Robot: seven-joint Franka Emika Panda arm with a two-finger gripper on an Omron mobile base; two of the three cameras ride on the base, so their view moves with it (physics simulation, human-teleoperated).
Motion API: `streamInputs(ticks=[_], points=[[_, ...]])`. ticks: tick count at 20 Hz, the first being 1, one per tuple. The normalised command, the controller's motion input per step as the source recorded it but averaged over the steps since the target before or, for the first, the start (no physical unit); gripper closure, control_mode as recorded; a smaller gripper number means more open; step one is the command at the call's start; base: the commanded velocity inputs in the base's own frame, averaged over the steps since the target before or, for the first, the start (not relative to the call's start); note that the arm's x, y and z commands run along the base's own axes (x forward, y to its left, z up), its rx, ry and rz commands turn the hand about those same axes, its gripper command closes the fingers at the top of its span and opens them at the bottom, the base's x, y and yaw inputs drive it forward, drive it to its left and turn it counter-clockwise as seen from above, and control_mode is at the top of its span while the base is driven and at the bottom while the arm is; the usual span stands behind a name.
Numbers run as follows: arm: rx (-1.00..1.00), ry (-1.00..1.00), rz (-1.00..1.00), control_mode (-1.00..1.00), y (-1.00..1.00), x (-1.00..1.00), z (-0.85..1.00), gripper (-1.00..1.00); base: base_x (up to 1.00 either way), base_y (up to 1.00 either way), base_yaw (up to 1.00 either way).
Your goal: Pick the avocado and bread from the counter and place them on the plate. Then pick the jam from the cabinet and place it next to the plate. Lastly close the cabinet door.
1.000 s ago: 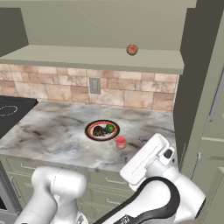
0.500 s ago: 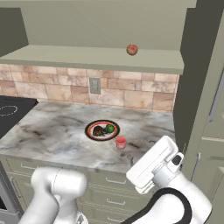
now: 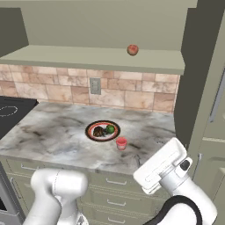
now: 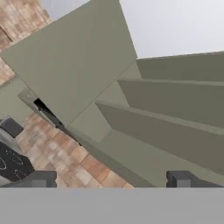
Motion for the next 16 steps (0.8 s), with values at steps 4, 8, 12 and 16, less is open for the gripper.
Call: streamInputs(ticks=[4, 8, 12, 16], points=[[0.05, -0.06, 0.0, -1.0, -0.29, 0.0, 0.01, -1.0, 0.0, 0.0, 0.0], [0.08, -0.03, 0.0, -1.0, -0.32, 0.0, 0.04, -1.0, 0.0, 0.0, 0.0], [0.09, -0.03, 0.0, -1.0, -0.3, 0.0, 0.09, -1.0, 0.0, 0.0, 0.0], [0.09, -0.02, 0.0, -1.0, -0.26, 0.0, 0.14, -1.0, 0.0, 0.0, 0.0]])
